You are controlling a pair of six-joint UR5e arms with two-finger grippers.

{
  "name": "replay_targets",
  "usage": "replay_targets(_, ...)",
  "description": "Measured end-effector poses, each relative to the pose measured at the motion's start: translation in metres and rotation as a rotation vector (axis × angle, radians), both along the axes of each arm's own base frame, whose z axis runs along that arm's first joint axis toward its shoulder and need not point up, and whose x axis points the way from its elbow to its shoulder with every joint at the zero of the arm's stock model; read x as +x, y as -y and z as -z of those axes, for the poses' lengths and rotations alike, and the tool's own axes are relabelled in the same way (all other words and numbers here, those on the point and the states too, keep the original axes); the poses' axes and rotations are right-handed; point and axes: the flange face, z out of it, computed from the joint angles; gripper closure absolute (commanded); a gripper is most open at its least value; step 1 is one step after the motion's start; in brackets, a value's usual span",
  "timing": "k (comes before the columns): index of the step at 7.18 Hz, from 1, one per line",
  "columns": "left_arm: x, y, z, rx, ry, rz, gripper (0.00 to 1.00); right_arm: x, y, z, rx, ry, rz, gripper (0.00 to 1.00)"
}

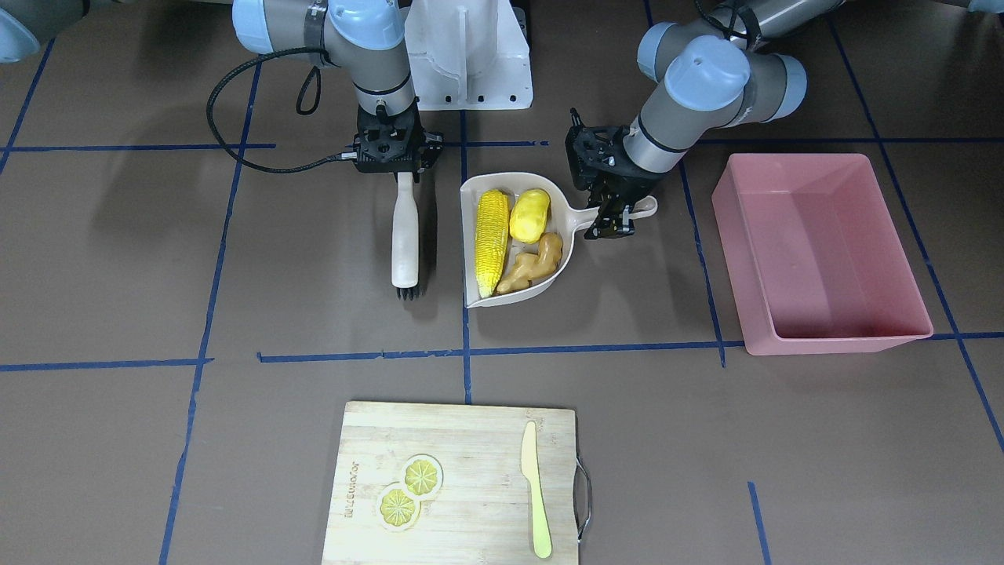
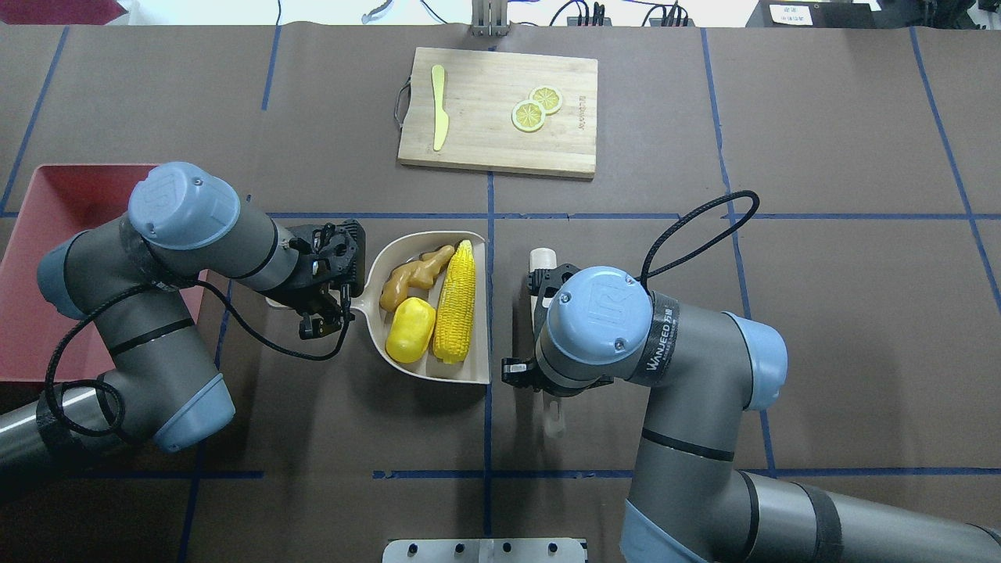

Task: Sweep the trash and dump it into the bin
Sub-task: 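Lift the brush away from the dustpan with the right gripper, then lift the loaded dustpan with the left gripper over the pink bin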

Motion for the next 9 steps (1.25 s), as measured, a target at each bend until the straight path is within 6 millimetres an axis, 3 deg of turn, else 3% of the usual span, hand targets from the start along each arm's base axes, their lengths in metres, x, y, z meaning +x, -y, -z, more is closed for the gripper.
replay_targets(2, -0.033, 0.012, 0.016, 0.025, -0.034, 0.047, 1.0, 0.003, 0.003, -0.005, 0.005, -0.009, -0.01, 1.0)
replay_targets(5, -0.09, 0.037, 0.02, 0.029, -0.058, 0.137, 1.0, 0.003, 0.002, -0.006, 0.013, -0.013, -0.015, 1.0)
replay_targets(7, -0.136, 0.046, 0.006, -0.019, -0.122, 0.191, 1.0, 0.003, 0.002, -0.006, 0.018, -0.014, -0.019, 1.0)
replay_targets(9, -0.187, 0.047, -0.025, -0.094, -0.161, 0.282, 1.0, 0.002, 0.002, -0.006, 0.025, -0.016, -0.024, 1.0)
